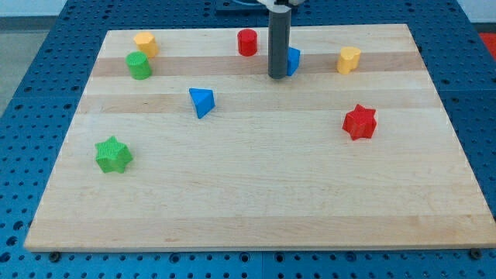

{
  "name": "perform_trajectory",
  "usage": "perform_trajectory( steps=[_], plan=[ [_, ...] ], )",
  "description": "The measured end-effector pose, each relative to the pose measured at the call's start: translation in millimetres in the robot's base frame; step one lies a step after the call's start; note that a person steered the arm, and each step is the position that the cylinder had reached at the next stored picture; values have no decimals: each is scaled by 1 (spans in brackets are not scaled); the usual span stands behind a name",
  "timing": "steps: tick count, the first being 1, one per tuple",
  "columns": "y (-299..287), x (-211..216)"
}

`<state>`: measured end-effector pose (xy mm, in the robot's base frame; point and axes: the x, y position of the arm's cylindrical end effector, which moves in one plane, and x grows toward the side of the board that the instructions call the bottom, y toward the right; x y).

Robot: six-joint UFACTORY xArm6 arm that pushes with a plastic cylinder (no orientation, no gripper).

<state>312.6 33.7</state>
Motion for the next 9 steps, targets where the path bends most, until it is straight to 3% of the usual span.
perform_trajectory(
  steps=[9],
  plan=[
    [44, -74]
  ],
)
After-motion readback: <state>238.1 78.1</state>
